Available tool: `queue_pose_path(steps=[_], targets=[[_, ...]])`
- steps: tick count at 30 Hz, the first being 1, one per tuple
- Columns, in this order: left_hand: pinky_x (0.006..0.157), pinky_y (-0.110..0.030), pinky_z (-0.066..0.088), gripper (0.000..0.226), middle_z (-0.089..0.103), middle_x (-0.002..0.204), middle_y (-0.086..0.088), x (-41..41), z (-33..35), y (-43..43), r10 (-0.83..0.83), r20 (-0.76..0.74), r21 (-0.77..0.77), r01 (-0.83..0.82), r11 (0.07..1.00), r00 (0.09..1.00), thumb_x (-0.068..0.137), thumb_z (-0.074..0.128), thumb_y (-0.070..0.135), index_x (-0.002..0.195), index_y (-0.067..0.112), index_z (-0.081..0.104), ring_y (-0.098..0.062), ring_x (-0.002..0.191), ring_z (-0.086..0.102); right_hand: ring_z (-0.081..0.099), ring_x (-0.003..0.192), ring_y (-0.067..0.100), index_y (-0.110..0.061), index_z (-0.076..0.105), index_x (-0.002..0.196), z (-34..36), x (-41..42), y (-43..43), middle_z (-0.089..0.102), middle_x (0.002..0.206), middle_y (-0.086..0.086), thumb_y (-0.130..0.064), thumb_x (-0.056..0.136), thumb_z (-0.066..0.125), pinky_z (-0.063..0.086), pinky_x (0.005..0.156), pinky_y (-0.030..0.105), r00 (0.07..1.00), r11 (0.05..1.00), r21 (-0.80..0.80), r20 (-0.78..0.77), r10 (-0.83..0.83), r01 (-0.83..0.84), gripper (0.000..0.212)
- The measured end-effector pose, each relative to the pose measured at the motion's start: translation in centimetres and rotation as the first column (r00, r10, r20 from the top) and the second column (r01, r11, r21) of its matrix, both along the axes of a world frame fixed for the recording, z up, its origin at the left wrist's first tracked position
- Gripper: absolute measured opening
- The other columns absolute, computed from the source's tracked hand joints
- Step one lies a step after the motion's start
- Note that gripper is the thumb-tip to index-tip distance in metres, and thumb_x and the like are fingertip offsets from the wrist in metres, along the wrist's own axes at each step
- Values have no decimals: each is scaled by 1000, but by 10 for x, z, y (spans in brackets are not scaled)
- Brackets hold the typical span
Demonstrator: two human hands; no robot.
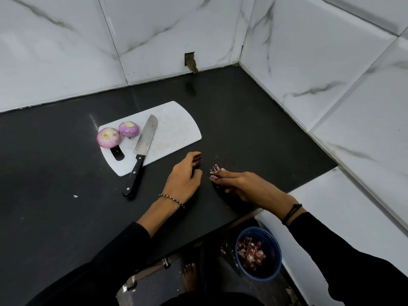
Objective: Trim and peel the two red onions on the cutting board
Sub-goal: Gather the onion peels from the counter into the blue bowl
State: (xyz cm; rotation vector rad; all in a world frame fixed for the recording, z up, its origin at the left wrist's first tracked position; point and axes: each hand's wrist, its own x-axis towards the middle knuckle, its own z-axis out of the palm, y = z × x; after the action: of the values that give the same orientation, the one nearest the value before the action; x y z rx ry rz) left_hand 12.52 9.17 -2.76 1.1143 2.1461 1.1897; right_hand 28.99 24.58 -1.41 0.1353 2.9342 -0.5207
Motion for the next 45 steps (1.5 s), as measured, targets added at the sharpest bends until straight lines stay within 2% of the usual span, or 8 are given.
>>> queue_pose_path(steps=[6,10,22,26,30,33,42,45], targets=[[107,-28,44,43,60,136,0,2,1,0,-1,-8,5,1,1000,1000,93,50,3,134,16,49,-7,126,56,65,121,27,-9,71,122,-23,7,-11,67,131,11,16,73,73,58,94,41,957,994,69,-283,-59,82,55],[108,-29,44,43,59,137,0,3,1,0,0,-9,-2,0,1000,1000,93,51,3,134,17,49,-7,126,55,69,95,30,-8,76,111,-18,-6,-18,74,114,8,17,70,71,60,70,38,944,984,130,-323,-70,118,48],[108,-32,45,44,59,137,-2,13,5,4,-16,-20,-2,16,1000,1000,93,52,3,135,16,48,-9,128,54,52,87,20,-10,70,103,-4,-35,-21,70,100,5,-12,102,49,48,78,35,971,960,178,-141,-195,218,21],[108,-28,44,43,59,138,-1,16,8,5,-21,-30,-3,21,1000,999,94,52,3,135,14,48,-9,128,54,65,97,24,-11,74,116,1,-33,-20,76,105,8,-11,98,59,46,85,26,904,921,-16,-183,-386,390,24],[107,-26,44,42,59,137,-1,20,12,9,-23,-28,4,23,1000,999,94,53,3,134,14,49,-8,128,54,72,79,5,-15,78,109,9,-22,-14,77,93,1,-11,94,67,59,78,21,754,724,-393,-106,-648,567,19],[105,-22,43,41,60,136,-1,27,14,13,-37,-27,3,37,999,999,95,53,5,135,14,49,-8,127,54,68,86,-3,-19,79,107,10,-8,-7,77,97,-7,-17,90,74,52,77,7,667,601,-504,-64,-742,620,18],[103,-22,46,42,59,136,3,63,24,37,-161,14,15,161,987,987,97,53,7,137,17,49,-5,126,54,75,97,21,-4,76,107,21,52,1,78,97,10,-6,83,78,56,97,37,434,51,-889,172,-884,456,24],[87,-11,50,40,58,134,4,80,28,49,-224,47,48,222,974,973,97,51,6,136,16,50,-3,125,53,74,99,25,1,74,110,23,76,2,77,101,13,-3,83,77,56,97,38,393,-47,-922,209,-896,385,28]])
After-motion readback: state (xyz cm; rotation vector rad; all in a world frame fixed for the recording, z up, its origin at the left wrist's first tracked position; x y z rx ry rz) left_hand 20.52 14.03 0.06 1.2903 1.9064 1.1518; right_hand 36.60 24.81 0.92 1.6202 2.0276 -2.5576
